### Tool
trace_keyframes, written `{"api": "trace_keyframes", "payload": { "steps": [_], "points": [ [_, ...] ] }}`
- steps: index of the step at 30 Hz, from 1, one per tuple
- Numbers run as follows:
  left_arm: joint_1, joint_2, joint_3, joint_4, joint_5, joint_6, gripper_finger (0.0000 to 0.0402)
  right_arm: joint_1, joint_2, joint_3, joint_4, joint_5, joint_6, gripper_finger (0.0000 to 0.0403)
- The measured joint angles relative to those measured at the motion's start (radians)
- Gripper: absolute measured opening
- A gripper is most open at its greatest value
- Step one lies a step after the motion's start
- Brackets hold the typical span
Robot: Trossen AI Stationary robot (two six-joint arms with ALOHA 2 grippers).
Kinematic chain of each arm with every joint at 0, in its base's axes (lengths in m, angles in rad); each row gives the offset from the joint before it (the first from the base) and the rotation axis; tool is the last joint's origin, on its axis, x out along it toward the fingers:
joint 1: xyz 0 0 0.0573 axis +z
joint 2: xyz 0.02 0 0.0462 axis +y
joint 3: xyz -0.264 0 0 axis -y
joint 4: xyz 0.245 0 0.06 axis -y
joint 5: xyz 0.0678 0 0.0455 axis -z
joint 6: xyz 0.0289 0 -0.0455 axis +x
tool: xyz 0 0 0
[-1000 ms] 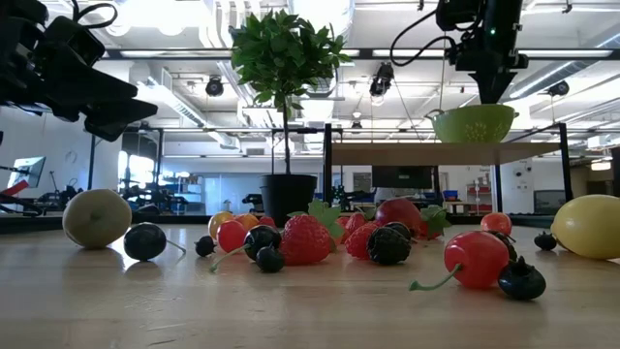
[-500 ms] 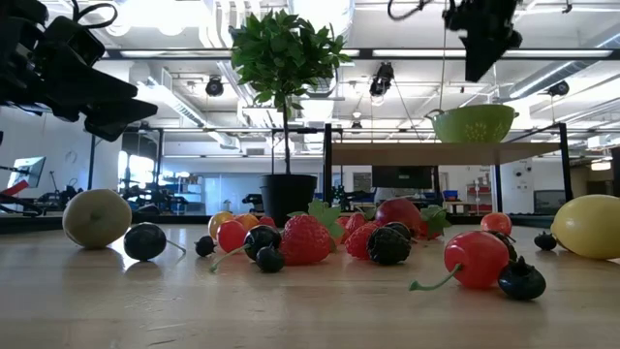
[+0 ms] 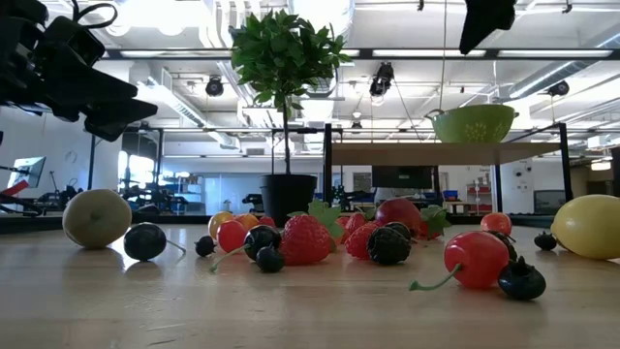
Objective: Pick & Place Fruit
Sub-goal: Put the strawberry into the green strainer bowl on the shelf
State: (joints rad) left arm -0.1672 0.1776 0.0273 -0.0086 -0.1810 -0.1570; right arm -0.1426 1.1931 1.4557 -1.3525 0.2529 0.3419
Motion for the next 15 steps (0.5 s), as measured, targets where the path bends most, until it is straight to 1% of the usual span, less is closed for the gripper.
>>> {"api": "trace_keyframes", "payload": {
  "steps": [8,12,15],
  "points": [
    [0.0,0.0,0.0,0.0,0.0,0.0,0.0229,0.237,0.0,-0.088,0.001,0.0,0.107,0.0038],
    [0.0,0.0,0.0,0.0,0.0,0.0,0.0229,0.321,0.0,-0.14,0.001,-0.001,0.134,0.0042],
    [0.0,0.0,0.0,0.0,0.0,0.0,0.0229,0.362,0.0,-0.158,0.0,-0.014,0.159,0.0048]
  ]
}}
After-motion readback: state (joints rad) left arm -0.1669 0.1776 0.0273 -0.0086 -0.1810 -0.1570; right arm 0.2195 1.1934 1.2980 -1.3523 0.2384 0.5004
